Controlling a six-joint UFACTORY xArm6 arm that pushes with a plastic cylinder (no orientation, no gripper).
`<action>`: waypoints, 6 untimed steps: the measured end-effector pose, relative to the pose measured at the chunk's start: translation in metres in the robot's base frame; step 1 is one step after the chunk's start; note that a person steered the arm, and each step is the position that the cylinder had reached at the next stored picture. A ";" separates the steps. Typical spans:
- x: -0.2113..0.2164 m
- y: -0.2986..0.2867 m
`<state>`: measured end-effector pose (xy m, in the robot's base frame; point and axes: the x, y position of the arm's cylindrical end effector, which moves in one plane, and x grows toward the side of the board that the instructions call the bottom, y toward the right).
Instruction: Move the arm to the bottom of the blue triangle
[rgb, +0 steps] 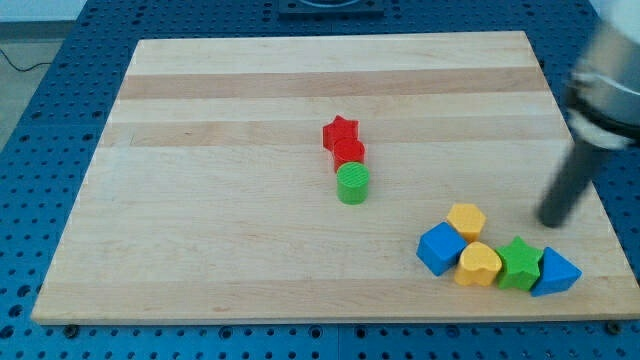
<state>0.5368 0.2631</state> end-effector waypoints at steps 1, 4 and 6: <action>0.060 0.059; 0.079 -0.011; 0.066 -0.060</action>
